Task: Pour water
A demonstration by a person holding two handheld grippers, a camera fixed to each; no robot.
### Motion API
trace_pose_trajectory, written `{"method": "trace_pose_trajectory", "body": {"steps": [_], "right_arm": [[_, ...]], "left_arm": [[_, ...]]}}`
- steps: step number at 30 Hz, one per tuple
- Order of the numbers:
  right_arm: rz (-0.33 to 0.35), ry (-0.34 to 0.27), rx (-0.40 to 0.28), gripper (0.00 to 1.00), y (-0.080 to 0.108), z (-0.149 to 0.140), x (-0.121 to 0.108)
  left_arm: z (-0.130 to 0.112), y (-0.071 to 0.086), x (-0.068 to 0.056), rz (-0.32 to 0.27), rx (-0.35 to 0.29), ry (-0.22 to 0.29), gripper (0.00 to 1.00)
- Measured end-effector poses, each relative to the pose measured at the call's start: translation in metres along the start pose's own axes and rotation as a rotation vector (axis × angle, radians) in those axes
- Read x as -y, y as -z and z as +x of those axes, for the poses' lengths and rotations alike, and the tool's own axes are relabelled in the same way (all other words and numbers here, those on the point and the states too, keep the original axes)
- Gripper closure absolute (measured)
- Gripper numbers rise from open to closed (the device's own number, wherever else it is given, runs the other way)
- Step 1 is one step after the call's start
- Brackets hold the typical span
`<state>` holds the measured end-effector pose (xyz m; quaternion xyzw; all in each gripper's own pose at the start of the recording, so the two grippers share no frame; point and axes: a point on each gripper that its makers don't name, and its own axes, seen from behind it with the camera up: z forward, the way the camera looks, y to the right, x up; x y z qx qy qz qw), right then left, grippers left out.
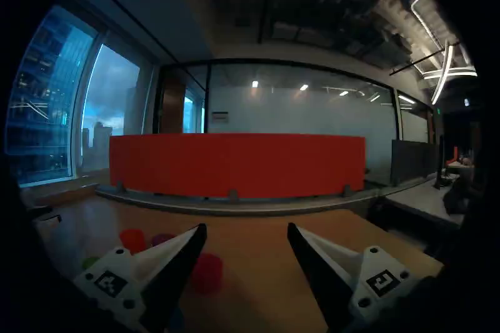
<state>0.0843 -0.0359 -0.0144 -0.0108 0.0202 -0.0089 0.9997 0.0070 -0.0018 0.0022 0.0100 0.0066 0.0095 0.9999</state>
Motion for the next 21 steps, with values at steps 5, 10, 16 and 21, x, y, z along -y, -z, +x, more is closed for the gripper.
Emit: {"method": "trace_pose_trajectory", "body": {"steps": [5,10,16,21], "right_arm": [[0.002,0.003,0.000,0.00,-0.0005,0.0006,0.0022],[0.004,0.003,0.002,0.00,-0.0013,-0.0003,0.0043],[0.005,0.007,0.001,0.00,-0.0002,-0.0014,0.0049],[0.002,0.007,0.001,0.00,0.0009,-0.0009,0.0031]], "left_arm": [[0.0012,-0.0001,0.0014,-0.003,0.003,0.013,0.01],[0.0005,-0.0007,0.0010,-0.006,0.008,0.014,0.01],[0.0005,-0.0009,0.0005,-0.007,0.010,0.013,0.01],[0.0001,-0.0005,0.0003,-0.007,0.010,0.013,0.01]]}}
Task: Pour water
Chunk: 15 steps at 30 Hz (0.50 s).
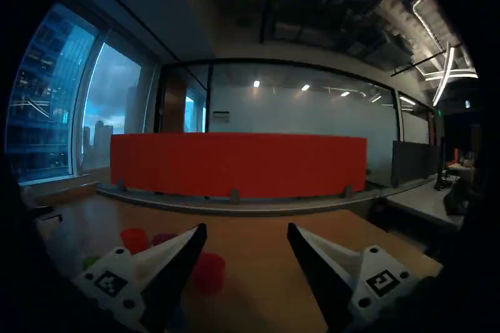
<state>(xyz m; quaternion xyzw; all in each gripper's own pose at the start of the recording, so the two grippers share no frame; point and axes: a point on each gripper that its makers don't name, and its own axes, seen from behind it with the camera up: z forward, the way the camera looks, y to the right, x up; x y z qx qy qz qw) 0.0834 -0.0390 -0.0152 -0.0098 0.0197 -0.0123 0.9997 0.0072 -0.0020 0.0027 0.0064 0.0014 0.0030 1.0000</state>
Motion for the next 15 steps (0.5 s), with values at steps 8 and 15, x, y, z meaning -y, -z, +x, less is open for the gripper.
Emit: {"method": "trace_pose_trajectory", "body": {"steps": [8,15], "right_arm": [[-0.003,0.001,-0.004,0.00,0.0030,0.0032,-0.0035],[0.002,0.012,-0.019,0.00,0.0061,0.0085,-0.0037]], "left_arm": [[-0.0019,0.0008,-0.0009,-0.004,0.002,0.000,0.01],[-0.0016,0.0000,-0.0011,-0.005,0.003,-0.001,0.01]]}}
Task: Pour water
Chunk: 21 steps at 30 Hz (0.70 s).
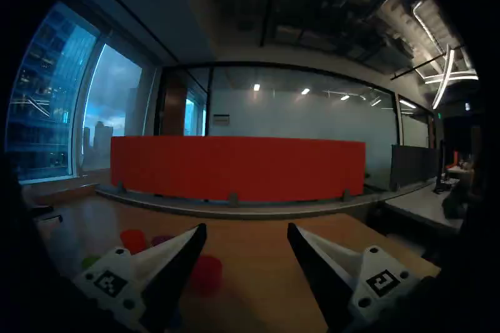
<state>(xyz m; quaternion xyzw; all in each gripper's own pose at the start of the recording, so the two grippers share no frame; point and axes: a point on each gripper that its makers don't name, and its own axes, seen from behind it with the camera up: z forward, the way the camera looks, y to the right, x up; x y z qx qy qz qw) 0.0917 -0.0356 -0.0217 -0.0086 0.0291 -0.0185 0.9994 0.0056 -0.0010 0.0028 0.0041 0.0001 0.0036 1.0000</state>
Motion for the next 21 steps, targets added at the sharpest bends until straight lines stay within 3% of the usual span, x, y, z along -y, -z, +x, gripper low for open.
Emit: {"method": "trace_pose_trajectory", "body": {"steps": [11,21], "right_arm": [[0.025,0.019,-0.050,0.00,0.004,0.010,0.005],[0.046,0.031,-0.057,0.00,-0.002,-0.004,0.009]], "left_arm": [[0.000,0.000,0.000,0.000,0.000,-0.001,0.01],[0.000,0.001,0.000,0.000,0.000,-0.001,0.01]]}}
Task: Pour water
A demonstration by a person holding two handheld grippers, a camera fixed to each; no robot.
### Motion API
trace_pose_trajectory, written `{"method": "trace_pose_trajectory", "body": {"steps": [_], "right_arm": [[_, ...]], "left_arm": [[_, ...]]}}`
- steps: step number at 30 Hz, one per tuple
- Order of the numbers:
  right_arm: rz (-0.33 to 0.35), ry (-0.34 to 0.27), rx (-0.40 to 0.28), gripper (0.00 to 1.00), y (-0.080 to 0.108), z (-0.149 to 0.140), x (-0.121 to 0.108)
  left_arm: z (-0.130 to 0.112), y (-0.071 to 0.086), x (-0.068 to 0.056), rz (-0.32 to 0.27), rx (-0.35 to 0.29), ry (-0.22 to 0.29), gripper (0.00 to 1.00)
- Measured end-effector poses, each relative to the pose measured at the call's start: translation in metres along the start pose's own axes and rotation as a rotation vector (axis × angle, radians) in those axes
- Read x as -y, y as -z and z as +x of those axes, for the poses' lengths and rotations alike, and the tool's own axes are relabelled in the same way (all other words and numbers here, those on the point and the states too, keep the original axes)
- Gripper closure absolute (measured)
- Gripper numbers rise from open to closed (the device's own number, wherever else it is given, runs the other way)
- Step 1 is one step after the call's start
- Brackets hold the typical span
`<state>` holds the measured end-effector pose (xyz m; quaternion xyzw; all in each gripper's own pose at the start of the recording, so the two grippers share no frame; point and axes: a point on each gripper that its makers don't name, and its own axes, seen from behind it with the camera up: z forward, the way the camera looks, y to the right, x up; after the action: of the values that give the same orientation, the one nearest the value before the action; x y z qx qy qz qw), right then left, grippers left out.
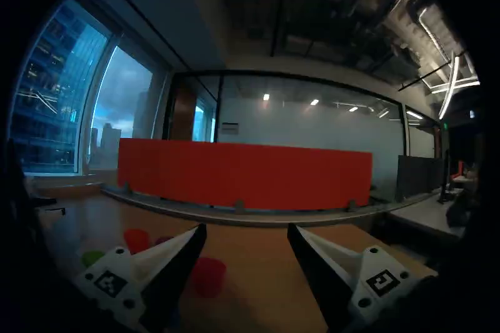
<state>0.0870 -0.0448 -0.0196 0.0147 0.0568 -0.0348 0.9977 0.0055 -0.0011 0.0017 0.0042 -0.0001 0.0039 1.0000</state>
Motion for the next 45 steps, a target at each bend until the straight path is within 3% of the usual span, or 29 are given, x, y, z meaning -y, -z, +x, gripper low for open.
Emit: {"method": "trace_pose_trajectory", "body": {"steps": [12,33,45], "right_arm": [[-0.016,-0.044,-0.016,0.00,-0.005,-0.021,-0.008],[-0.048,-0.125,0.046,0.01,-0.008,-0.074,-0.041],[-0.037,-0.073,0.055,0.00,-0.010,-0.087,-0.039]], "left_arm": [[0.000,0.000,0.000,0.000,0.000,0.000,0.01],[0.000,0.000,0.002,0.000,0.000,0.000,0.00],[0.000,-0.001,0.002,0.000,0.000,0.000,0.01]]}}
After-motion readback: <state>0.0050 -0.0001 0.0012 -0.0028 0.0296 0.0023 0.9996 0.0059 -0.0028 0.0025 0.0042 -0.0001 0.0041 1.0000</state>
